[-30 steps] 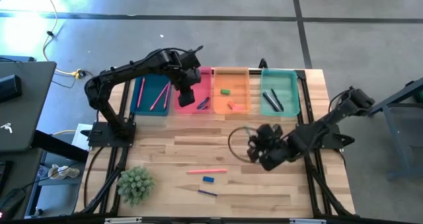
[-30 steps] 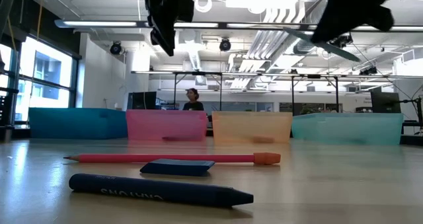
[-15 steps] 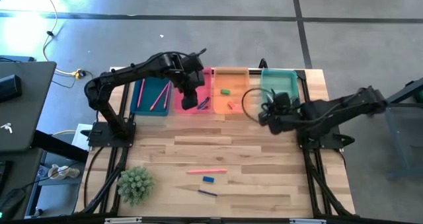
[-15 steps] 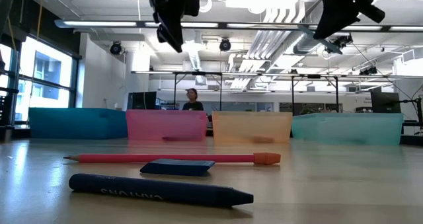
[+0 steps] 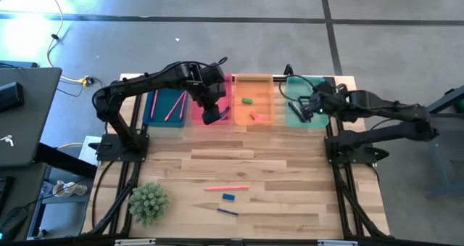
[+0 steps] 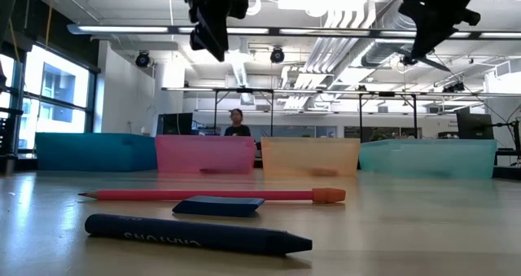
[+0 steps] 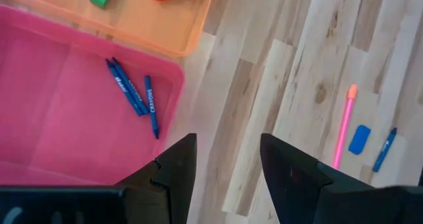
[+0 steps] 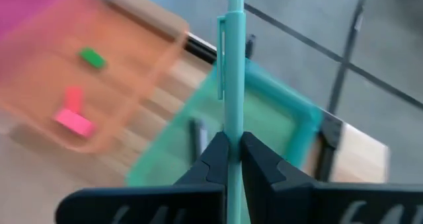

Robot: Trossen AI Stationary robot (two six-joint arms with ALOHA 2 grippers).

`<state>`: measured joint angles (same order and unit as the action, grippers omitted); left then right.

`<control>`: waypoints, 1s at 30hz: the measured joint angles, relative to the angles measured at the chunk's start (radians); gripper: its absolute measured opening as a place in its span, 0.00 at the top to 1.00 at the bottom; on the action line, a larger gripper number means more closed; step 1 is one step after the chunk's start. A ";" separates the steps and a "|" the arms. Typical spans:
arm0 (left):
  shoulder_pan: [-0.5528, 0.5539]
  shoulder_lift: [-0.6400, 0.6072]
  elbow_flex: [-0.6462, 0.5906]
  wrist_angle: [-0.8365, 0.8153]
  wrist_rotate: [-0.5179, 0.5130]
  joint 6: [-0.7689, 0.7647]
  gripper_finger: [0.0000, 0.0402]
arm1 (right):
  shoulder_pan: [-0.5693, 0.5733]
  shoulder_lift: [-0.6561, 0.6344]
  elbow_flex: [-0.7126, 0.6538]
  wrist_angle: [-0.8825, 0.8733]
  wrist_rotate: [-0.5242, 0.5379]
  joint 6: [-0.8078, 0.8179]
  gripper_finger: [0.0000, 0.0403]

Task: Sort crayons/erasers/pens/pencils in bins
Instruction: Put the light blue pen into the green bin

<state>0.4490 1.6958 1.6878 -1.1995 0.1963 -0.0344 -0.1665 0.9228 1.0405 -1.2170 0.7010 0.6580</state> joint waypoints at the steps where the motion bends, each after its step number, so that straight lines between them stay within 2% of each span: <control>1: -0.005 0.000 0.000 0.000 0.000 -0.009 0.61 | -0.031 -0.001 0.000 -0.009 -0.009 -0.027 0.99; 9: -0.054 0.000 0.000 0.002 -0.001 -0.052 0.61 | -0.284 0.000 -0.083 0.073 -0.089 -0.250 0.99; 15: -0.097 0.000 0.000 0.031 -0.002 -0.070 0.61 | -0.447 0.017 -0.213 0.232 -0.287 -0.369 0.99; 22: -0.146 0.000 0.000 0.096 -0.002 -0.071 0.61 | -0.550 0.053 -0.312 0.398 -0.430 -0.432 0.99; 30: -0.198 0.000 0.000 0.154 -0.002 -0.068 0.61 | -0.611 0.134 -0.364 0.518 -0.468 -0.457 0.99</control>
<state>0.2506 1.6958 1.6878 -1.0453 0.1944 -0.1020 -0.7773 1.0572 0.6765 -0.6991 0.2333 0.2008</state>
